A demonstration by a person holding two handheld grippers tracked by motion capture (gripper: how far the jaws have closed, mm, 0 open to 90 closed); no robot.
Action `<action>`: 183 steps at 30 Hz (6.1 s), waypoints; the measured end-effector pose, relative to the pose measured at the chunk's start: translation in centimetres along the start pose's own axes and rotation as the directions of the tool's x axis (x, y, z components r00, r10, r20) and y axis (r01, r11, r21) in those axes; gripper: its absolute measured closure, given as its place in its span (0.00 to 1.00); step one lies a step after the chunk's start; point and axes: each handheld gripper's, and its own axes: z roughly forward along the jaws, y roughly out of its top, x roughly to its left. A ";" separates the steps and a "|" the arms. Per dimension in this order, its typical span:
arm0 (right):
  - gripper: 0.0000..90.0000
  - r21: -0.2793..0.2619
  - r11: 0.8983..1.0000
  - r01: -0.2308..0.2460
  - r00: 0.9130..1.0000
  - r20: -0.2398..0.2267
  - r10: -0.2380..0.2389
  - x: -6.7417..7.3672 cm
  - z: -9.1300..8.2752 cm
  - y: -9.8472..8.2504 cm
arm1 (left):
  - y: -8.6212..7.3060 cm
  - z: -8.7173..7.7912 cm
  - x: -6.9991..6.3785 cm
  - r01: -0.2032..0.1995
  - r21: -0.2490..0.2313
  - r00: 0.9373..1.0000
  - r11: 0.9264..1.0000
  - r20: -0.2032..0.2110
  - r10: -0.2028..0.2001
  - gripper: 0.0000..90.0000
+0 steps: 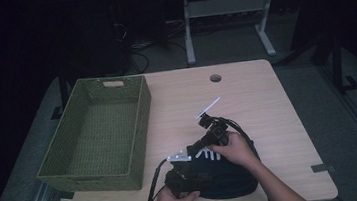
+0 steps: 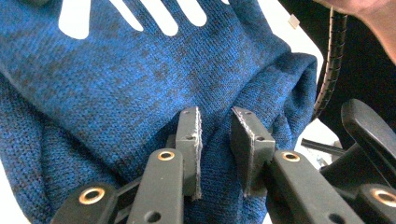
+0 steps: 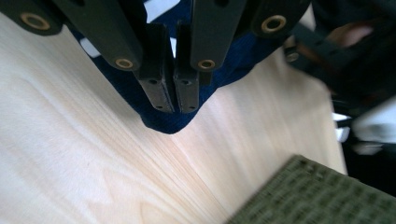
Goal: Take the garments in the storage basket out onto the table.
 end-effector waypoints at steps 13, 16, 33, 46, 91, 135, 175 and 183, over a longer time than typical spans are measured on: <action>0.94 0.044 0.998 -0.036 0.999 -0.026 0.038 -0.3 2.2 0.5 | -0.1 0.0 0.0 -0.002 -0.005 1.000 1.000 0.003 0.002 0.81; 0.94 0.018 0.999 -0.032 0.999 -0.032 0.032 -0.1 1.5 0.3 | -0.2 0.0 0.0 -0.002 -0.005 1.000 1.000 0.001 0.002 0.81; 1.00 -0.141 0.980 -0.142 0.990 -0.024 0.140 -3.4 -4.6 -6.8 | -0.1 0.0 0.0 -0.006 -0.001 1.000 1.000 -0.003 0.006 0.81; 0.95 -0.231 0.959 -0.167 0.985 -0.004 0.171 -3.9 -8.1 -9.4 | -0.1 0.0 0.0 -0.005 0.001 1.000 1.000 -0.001 0.005 0.81; 0.91 -0.273 0.955 -0.120 0.986 -0.143 0.083 0.8 -7.2 -17.3 | 0.6 -1.7 -0.2 0.009 -0.019 1.000 1.000 0.026 -0.008 0.77; 0.89 -0.273 0.955 -0.117 0.991 -0.094 0.095 0.1 -5.9 -15.4 | 1.2 -1.7 1.0 0.044 -0.044 0.999 0.998 0.005 -0.044 0.79; 0.66 -0.415 0.886 -0.206 0.966 0.059 0.252 -2.2 -9.8 -18.9 | 1.0 -3.8 3.1 0.119 -0.150 0.981 0.982 -0.133 -0.139 0.66; 0.62 -0.408 0.885 -0.224 0.959 0.072 0.275 -2.8 -9.3 -19.3 | 0.6 -3.3 3.4 0.138 -0.134 0.979 0.981 -0.132 -0.156 0.60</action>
